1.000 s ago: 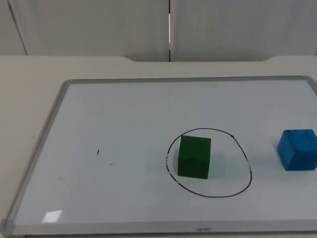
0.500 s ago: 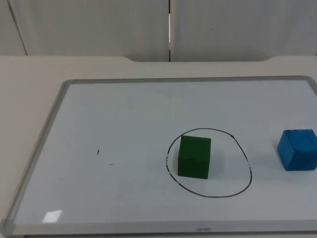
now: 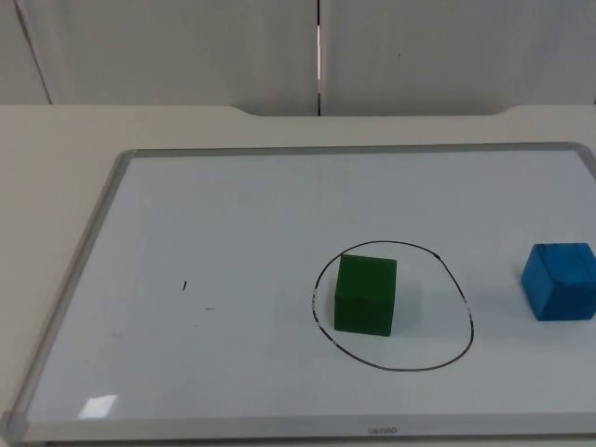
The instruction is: Push the two cubes into the marked area.
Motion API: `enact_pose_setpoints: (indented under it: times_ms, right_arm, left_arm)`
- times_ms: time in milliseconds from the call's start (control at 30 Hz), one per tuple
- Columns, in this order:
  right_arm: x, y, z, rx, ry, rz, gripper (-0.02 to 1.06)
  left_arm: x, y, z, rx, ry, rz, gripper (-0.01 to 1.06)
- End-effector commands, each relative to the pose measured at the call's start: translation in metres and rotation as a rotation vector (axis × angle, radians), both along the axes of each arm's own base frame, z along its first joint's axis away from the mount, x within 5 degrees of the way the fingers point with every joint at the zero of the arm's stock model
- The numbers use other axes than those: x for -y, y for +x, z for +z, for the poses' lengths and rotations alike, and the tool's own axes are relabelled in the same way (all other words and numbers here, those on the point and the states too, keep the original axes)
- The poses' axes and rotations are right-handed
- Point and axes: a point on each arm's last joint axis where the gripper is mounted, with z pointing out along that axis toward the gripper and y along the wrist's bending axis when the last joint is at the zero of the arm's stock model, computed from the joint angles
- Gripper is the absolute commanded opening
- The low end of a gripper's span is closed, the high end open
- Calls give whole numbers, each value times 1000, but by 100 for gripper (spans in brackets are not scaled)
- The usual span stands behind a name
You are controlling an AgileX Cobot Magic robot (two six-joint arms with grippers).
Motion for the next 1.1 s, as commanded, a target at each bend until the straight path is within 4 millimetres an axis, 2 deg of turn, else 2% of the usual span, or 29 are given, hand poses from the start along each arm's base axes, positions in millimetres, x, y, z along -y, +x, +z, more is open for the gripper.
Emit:
enact_pose_setpoints:
  times_ms: [0,167,200,267,300,367,400,533,567,600,733,767,833,867,933,1000,1067]
  right_arm:
    - [0,0,-1,2,2,-9,76]
    - [1,3,0,0,-11,-10,26]
    - [1,3,0,0,-11,-10,26]
    - [0,14,5,-35,-17,-11,6]
    - [-1,19,9,-43,-19,-10,0]
    - [-3,39,18,-72,-11,-16,0]
    - [-3,39,18,-72,-11,-16,0]
    - [-9,86,28,-188,47,-43,0]
    - [-9,86,28,-188,47,-43,0]
    - [-10,97,28,-218,49,-48,0]
    - [-16,151,12,-382,58,-73,0]
    - [-16,151,12,-382,58,-73,0]
    - [-20,185,-6,-469,62,-90,0]
    - [-21,195,-12,-491,59,-91,0]
    - [-22,201,-16,-502,58,-91,0]
    - [-24,226,-36,-532,53,-92,0]
    - [-25,237,-50,-552,51,-92,0]
  left_arm:
    - [0,1,-7,-31,17,6,0]
    - [1,3,-10,-36,26,9,0]
    - [1,3,-10,-36,26,9,0]
    - [-1,4,-11,-31,44,22,0]
    - [-1,4,-12,-32,55,26,0]
    - [-3,5,-13,-32,68,41,0]
    - [-3,5,-13,-32,68,41,0]
    - [-3,5,-13,-32,68,41,0]
    - [-3,5,-13,-32,68,41,0]
    - [-3,5,-13,-32,68,41,0]
    - [-3,5,-13,-32,68,41,0]
    - [-3,5,-13,-32,68,41,0]
    - [-3,5,-14,-32,69,42,0]
    - [-3,5,-14,-32,69,42,0]
    - [-3,5,-14,-32,69,42,0]
    - [-3,5,-14,-32,69,42,0]
    - [-3,5,-14,-32,69,42,0]
